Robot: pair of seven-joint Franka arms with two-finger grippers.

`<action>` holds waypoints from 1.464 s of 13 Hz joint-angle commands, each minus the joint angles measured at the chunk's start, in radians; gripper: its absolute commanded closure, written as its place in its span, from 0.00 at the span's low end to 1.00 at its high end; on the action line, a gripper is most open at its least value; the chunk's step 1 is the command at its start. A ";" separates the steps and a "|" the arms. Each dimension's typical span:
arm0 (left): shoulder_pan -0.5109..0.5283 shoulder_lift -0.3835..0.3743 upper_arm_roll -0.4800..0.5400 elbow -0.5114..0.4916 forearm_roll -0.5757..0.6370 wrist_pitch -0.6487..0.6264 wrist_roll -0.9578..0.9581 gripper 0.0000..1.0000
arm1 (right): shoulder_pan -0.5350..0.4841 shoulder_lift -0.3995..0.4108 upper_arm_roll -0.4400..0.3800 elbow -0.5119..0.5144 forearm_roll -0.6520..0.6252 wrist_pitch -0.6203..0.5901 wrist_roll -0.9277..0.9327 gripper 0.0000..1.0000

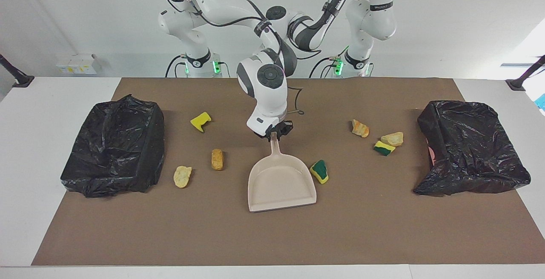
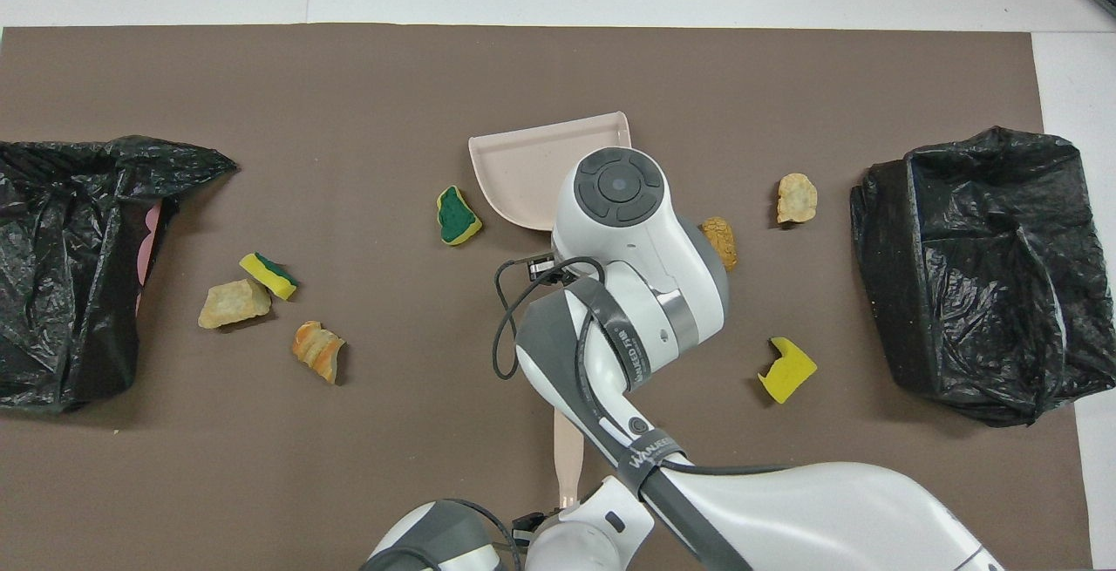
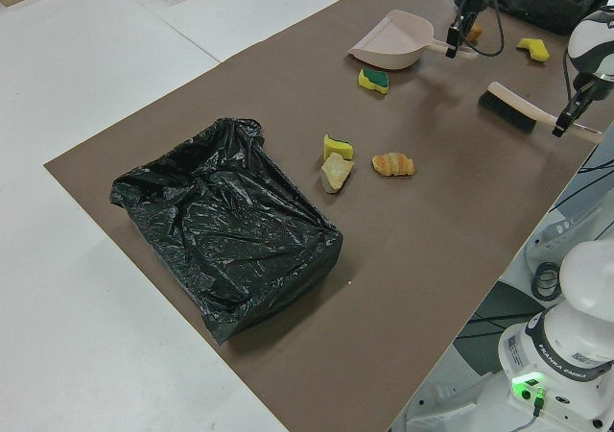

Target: Sweep and dump trash in bin

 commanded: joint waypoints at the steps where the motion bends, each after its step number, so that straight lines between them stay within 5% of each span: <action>1: 0.089 -0.051 -0.007 0.002 0.023 -0.077 -0.016 1.00 | -0.094 -0.007 0.006 0.024 0.002 0.018 -0.256 1.00; 5: 0.248 -0.051 -0.007 0.037 0.103 -0.157 -0.005 1.00 | -0.111 -0.016 0.003 0.021 -0.017 0.013 -0.406 1.00; 8: 0.370 -0.034 -0.007 0.112 0.221 -0.288 -0.002 1.00 | -0.163 -0.016 0.003 0.022 -0.031 -0.002 -0.769 1.00; 11: 0.511 0.007 -0.007 0.203 0.318 -0.363 0.012 1.00 | -0.153 -0.016 0.014 0.024 -0.281 -0.005 -0.872 1.00; 16: 0.755 0.027 -0.007 0.192 0.362 -0.372 0.052 1.00 | -0.167 -0.006 0.016 0.062 -0.308 -0.045 -1.239 1.00; 19: 0.815 0.015 -0.007 0.175 0.407 -0.409 0.142 1.00 | -0.167 0.037 0.014 0.100 -0.308 -0.088 -1.372 1.00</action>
